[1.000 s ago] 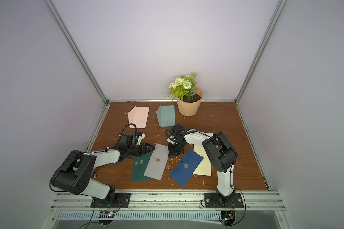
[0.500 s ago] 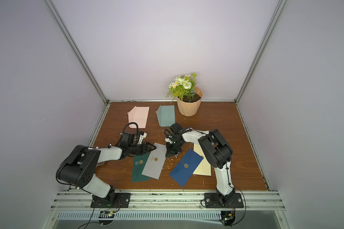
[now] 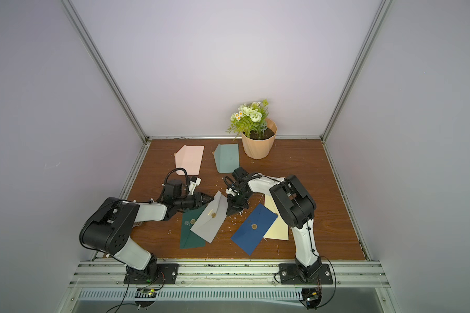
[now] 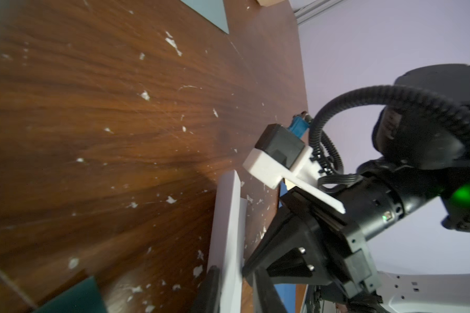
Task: Open the envelope
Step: Pick up the envelope from the envelope.
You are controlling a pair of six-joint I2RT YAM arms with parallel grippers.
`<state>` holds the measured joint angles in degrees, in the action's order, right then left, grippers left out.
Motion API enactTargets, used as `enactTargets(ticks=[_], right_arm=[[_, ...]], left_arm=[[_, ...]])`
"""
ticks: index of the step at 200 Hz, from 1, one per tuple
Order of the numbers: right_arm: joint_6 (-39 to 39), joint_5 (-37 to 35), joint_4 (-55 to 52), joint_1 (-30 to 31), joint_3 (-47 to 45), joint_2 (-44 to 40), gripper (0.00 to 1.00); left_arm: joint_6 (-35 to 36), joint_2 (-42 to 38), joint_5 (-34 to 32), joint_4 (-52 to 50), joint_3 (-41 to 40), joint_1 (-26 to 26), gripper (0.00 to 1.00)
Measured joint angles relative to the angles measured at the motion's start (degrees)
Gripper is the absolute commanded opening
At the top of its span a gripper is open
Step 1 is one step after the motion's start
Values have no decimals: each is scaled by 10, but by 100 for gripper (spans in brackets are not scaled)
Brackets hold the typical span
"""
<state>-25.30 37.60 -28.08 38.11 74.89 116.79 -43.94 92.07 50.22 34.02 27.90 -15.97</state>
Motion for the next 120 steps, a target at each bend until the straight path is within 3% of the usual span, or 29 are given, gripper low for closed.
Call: enactTargets(ticks=[40,82,120], right_arm=[[2,0,0,0,0,0,12],[5,4,21,4,9,12,12],[8,4,27,4,10,12,12]], left_arm=[[-5,12,14,10,0,-1,22],[-46,38,58,54,-19,-16,32],[-56,42,65,63,-23,-16,20]])
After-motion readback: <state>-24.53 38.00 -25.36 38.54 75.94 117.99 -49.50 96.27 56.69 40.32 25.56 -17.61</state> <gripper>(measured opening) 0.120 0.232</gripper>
